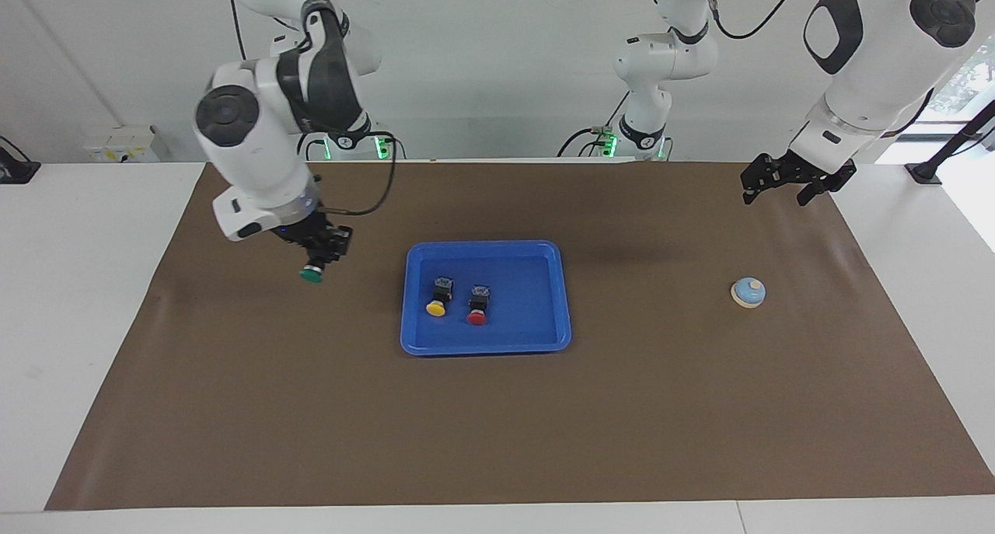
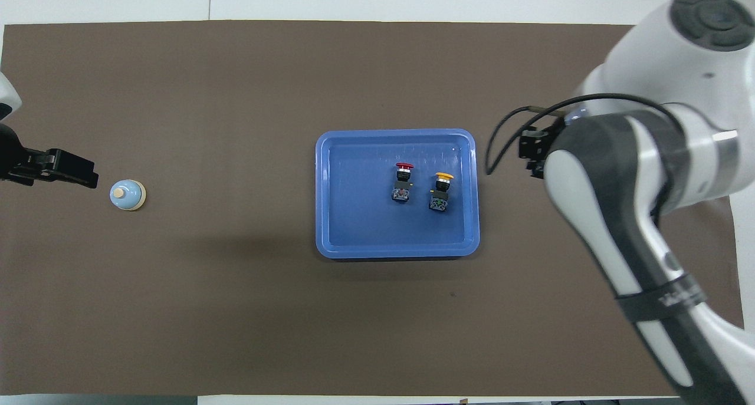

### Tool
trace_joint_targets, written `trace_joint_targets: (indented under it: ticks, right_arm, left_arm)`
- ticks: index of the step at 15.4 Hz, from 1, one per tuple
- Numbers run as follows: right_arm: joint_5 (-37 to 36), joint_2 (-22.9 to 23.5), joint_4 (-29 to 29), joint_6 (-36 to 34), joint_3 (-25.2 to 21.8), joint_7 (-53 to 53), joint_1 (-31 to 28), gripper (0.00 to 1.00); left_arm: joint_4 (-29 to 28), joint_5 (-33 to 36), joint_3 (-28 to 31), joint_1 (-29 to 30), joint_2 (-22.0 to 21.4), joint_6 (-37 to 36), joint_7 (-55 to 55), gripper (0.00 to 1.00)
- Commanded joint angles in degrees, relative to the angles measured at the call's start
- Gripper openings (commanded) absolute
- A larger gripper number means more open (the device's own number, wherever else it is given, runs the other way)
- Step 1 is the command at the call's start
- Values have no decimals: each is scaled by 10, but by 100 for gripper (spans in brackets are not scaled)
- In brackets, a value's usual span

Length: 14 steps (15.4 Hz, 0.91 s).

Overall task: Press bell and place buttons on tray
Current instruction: 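Carry the green button into the tray and release it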

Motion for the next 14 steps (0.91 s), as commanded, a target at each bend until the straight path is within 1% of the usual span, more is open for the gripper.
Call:
trace_joint_targets:
  ticks: [1, 2, 3, 4, 5, 6, 8, 9, 13, 14]
  right_arm:
    - [14, 23, -4, 60, -5, 106, 108, 0]
    - [17, 38, 1, 74, -5, 132, 135, 0]
    - [29, 66, 10, 90, -6, 147, 157, 0]
    - [29, 115, 45, 121, -6, 161, 191, 0]
    - [29, 139, 58, 137, -7, 171, 209, 0]
    - [27, 153, 58, 158, -7, 182, 218, 0]
    - [20, 172, 48, 217, -7, 180, 219, 0]
    - [18, 174, 38, 238, -7, 178, 212, 0]
    - [16, 202, 39, 270, -8, 163, 217, 0]
    - [4, 205, 39, 274, -7, 153, 217, 0]
  left_arm:
    - [0, -1, 1, 1, -7, -7, -5, 100]
    - [0, -1, 1, 1, -7, -7, -5, 100]
    - [0, -1, 1, 1, -7, -7, -5, 100]
    - [0, -1, 1, 1, -7, -7, -5, 100]
    - [0, -1, 1, 1, -7, -7, -5, 100]
    - [0, -1, 1, 1, -7, -7, -5, 100]
    - [-1, -1, 1, 1, -7, -7, -5, 100]
    - [0, -1, 1, 1, -7, -7, -5, 100]
    - [0, -1, 1, 1, -7, -7, -5, 100]
    - [0, -1, 1, 1, -7, -7, -5, 100]
